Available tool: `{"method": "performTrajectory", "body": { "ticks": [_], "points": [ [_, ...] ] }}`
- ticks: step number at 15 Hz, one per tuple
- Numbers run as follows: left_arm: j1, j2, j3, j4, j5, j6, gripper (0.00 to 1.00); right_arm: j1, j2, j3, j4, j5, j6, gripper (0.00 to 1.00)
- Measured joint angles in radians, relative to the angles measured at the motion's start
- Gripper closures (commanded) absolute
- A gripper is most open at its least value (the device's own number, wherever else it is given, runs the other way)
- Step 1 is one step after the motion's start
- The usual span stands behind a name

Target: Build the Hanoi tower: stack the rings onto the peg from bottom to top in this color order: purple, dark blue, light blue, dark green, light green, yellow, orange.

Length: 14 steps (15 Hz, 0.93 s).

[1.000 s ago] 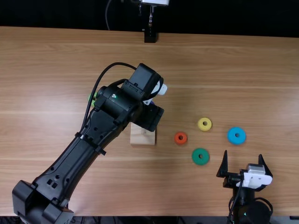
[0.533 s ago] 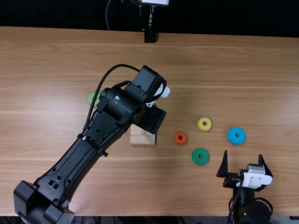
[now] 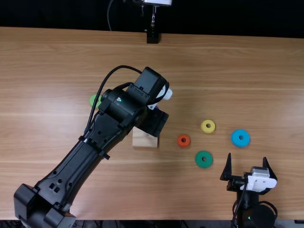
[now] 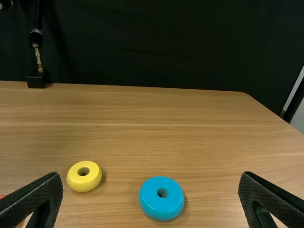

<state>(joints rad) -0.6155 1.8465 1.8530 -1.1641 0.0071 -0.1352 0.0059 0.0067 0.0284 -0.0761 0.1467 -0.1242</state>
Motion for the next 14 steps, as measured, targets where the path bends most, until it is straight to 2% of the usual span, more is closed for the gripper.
{"method": "performTrajectory", "body": {
  "ticks": [2, 3, 4, 6, 9, 12, 14],
  "points": [
    [0.001, 0.0, 0.0, -0.017, 0.0, 0.0, 0.37, 0.0, 0.0, 0.0, 0.0, 0.0, 0.0, 0.0],
    [0.001, 0.0, 0.0, -0.035, 0.001, -0.001, 0.15, 0.0, 0.0, 0.0, 0.0, 0.0, 0.0, 0.0],
    [0.002, 0.0, 0.0, -0.051, 0.0, 0.0, 0.0, 0.0, 0.0, 0.0, 0.0, 0.0, 0.0, 0.0],
    [0.002, 0.0, 0.0, -0.071, 0.001, -0.001, 0.0, 0.0, 0.0, 0.0, 0.0, 0.0, 0.0, 0.0],
    [0.018, 0.0, 0.0, -0.076, 0.051, -0.001, 0.0, 0.0, 0.0, 0.0, 0.0, 0.0, 0.0, 0.0],
    [0.028, 0.0, 0.0, -0.05, 0.066, 0.0, 0.0, 0.0, 0.0, 0.0, 0.0, 0.001, 0.0, 0.0],
    [0.028, 0.0, 0.0, 0.079, 0.076, -0.001, 0.0, 0.0, 0.0, 0.0, 0.0, 0.0, 0.0, 0.0]
  ]
}}
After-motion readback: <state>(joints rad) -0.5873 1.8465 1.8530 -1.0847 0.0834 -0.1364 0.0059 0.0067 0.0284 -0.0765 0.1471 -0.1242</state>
